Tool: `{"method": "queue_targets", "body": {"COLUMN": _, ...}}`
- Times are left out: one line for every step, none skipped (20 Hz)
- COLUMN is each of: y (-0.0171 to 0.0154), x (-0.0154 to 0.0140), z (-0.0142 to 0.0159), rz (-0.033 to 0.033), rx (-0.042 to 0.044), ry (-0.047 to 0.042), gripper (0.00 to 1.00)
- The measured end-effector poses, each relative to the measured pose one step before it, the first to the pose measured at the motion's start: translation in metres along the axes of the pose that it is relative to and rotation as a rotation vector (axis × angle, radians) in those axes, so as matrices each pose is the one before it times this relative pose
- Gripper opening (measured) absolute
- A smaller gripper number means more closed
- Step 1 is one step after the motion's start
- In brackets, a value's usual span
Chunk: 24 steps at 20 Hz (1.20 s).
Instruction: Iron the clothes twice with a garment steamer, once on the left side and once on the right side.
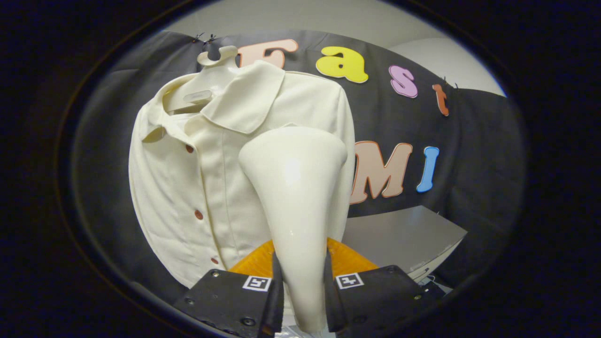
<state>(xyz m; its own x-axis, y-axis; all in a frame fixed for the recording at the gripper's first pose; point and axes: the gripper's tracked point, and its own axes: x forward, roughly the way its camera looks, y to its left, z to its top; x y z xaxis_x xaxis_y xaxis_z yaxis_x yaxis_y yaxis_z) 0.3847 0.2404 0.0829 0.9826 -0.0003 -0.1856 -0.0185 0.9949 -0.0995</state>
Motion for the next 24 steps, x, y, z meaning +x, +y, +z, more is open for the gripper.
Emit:
{"method": "queue_targets", "body": {"y": -0.00096, "x": 0.0022, "z": -0.00375, "rz": -0.00004, "rx": 0.00074, "ry": 0.00307, "gripper": 0.36}}
{"method": "queue_targets", "body": {"y": 0.00025, "x": 0.00206, "z": -0.0069, "rz": -0.00155, "rx": -0.0011, "ry": 0.01151, "gripper": 0.36}}
{"method": "queue_targets", "body": {"y": -0.00017, "x": 0.00144, "z": -0.00545, "rz": -0.00101, "rx": -0.00438, "ry": 0.00609, "gripper": 0.36}}
{"method": "queue_targets", "body": {"y": -0.00058, "x": 0.00084, "z": -0.00628, "rz": -0.00315, "rx": -0.00508, "ry": 0.00665, "gripper": 0.36}}
{"method": "queue_targets", "body": {"y": -0.00044, "x": -0.00022, "z": -0.00459, "rz": -0.00472, "rx": 0.00391, "ry": -0.00145, "gripper": 0.36}}
{"method": "queue_targets", "body": {"y": -0.00008, "x": 0.00127, "z": -0.00509, "rz": -0.00321, "rx": 0.00579, "ry": -0.00224, "gripper": 0.36}}
{"method": "queue_targets", "body": {"y": 0.00028, "x": 0.00063, "z": -0.00476, "rz": -0.00245, "rx": 0.00265, "ry": -0.00371, "gripper": 0.36}}
{"method": "queue_targets", "body": {"y": 0.00007, "x": 0.00118, "z": -0.00644, "rz": -0.00137, "rx": -0.00001, "ry": 0.00341, "gripper": 0.36}}
{"method": "queue_targets", "body": {"y": 0.00028, "x": 0.00046, "z": -0.00666, "rz": -0.00078, "rx": 0.00324, "ry": 0.00575, "gripper": 0.36}}
{"method": "queue_targets", "body": {"y": 0.00071, "x": 0.00053, "z": -0.00767, "rz": 0.00073, "rx": 0.00356, "ry": 0.01026, "gripper": 0.36}}
{"method": "queue_targets", "body": {"y": 0.00072, "x": 0.00118, "z": -0.0083, "rz": -0.00097, "rx": -0.0028, "ry": 0.00782, "gripper": 0.36}}
{"method": "queue_targets", "body": {"y": 0.00071, "x": -0.00063, "z": -0.00836, "rz": -0.00104, "rx": -0.00792, "ry": 0.00901, "gripper": 0.36}}
{"method": "queue_targets", "body": {"y": 0.00043, "x": 0.0007, "z": -0.00668, "rz": -0.00192, "rx": -0.00575, "ry": 0.00184, "gripper": 0.36}}
{"method": "queue_targets", "body": {"y": 0.00174, "x": 0.0007, "z": -0.00729, "rz": 0.00126, "rx": -0.00335, "ry": 0.00641, "gripper": 0.36}}
{"method": "queue_targets", "body": {"y": 0.00164, "x": 0.00187, "z": -0.00735, "rz": 0.00157, "rx": -0.00062, "ry": 0.00426, "gripper": 0.36}}
{"method": "queue_targets", "body": {"y": 0.00196, "x": 0.00154, "z": -0.00815, "rz": 0.0029, "rx": -0.00349, "ry": 0.00642, "gripper": 0.36}}
{"method": "queue_targets", "body": {"y": 0.00132, "x": 0.00087, "z": -0.00801, "rz": 0.00018, "rx": -0.0038, "ry": 0.0105, "gripper": 0.36}}
{"method": "queue_targets", "body": {"y": 0.00059, "x": 0.00136, "z": -0.00908, "rz": -0.0013, "rx": -0.00297, "ry": 0.00999, "gripper": 0.36}}
{"method": "queue_targets", "body": {"y": 0.00051, "x": 0.00094, "z": -0.00788, "rz": -0.00213, "rx": -0.00093, "ry": 0.00874, "gripper": 0.36}}
{"method": "queue_targets", "body": {"y": -0.00022, "x": 0.0017, "z": -0.00819, "rz": -0.00182, "rx": -0.00204, "ry": 0.00558, "gripper": 0.36}}
{"method": "queue_targets", "body": {"y": 0.00167, "x": 0.001, "z": -0.00968, "rz": 0.00128, "rx": -0.00162, "ry": 0.01274, "gripper": 0.36}}
{"method": "queue_targets", "body": {"y": 0.00072, "x": 0.00176, "z": -0.01243, "rz": -0.00022, "rx": -0.0007, "ry": 0.01591, "gripper": 0.36}}
{"method": "queue_targets", "body": {"y": 0.0002, "x": 0.0007, "z": -0.01302, "rz": 0.00063, "rx": -0.00341, "ry": 0.01891, "gripper": 0.36}}
{"method": "queue_targets", "body": {"y": -0.00049, "x": 0.0012, "z": -0.01265, "rz": -0.00147, "rx": -0.00057, "ry": 0.01486, "gripper": 0.36}}
